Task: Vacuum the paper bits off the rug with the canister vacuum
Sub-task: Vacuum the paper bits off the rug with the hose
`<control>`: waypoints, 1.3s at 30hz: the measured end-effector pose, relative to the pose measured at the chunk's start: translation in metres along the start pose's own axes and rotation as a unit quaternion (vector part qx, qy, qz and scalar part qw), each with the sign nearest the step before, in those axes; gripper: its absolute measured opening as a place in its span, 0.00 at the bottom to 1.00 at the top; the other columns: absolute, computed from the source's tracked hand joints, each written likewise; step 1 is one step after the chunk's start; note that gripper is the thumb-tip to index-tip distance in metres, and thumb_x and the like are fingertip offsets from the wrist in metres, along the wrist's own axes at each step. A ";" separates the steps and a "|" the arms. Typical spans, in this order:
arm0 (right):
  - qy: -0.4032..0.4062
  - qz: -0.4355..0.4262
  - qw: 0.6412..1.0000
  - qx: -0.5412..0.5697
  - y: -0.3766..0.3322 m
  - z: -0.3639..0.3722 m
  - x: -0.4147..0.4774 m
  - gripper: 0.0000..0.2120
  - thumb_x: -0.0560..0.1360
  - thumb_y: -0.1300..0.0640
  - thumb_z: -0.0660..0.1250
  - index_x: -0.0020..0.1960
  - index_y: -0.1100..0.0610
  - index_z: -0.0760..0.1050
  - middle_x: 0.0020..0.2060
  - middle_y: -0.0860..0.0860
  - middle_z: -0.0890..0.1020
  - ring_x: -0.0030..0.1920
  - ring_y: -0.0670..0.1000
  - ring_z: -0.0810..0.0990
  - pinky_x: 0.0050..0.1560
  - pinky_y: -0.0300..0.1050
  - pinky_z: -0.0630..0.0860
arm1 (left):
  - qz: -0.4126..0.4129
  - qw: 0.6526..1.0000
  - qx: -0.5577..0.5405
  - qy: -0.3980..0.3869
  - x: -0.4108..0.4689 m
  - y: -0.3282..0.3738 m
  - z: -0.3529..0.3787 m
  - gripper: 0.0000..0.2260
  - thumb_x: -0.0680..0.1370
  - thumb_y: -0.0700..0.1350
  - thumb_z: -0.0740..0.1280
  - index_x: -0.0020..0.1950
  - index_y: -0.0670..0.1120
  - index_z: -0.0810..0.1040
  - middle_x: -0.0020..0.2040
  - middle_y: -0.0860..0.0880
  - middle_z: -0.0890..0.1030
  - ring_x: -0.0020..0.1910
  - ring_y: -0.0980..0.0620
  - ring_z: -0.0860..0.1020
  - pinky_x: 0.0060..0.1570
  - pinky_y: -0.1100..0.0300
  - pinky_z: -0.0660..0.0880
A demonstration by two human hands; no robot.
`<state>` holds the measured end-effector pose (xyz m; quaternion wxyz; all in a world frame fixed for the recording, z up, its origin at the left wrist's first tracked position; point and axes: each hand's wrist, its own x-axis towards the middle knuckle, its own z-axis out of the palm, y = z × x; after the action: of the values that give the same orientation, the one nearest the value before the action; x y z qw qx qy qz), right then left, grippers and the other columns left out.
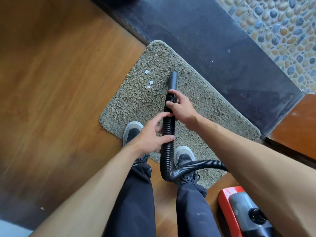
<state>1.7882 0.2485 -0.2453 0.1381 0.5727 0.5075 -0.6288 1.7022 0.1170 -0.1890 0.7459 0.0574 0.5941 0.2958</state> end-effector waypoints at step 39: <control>-0.075 0.063 0.995 -0.004 -0.023 0.041 -0.013 0.24 0.79 0.64 0.64 0.72 0.49 0.68 0.45 0.55 0.78 0.42 0.50 0.80 0.42 0.49 0.81 | 0.006 0.998 -0.058 0.036 -0.030 -0.031 -0.018 0.27 0.76 0.38 0.71 0.64 0.66 0.69 0.54 0.36 0.80 0.39 0.47 0.81 0.33 0.51 0.81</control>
<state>1.7508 0.2208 -0.2305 0.2172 0.5541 0.4612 -0.6581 1.6935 0.0718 -0.1822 0.7242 0.0070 0.6022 0.3359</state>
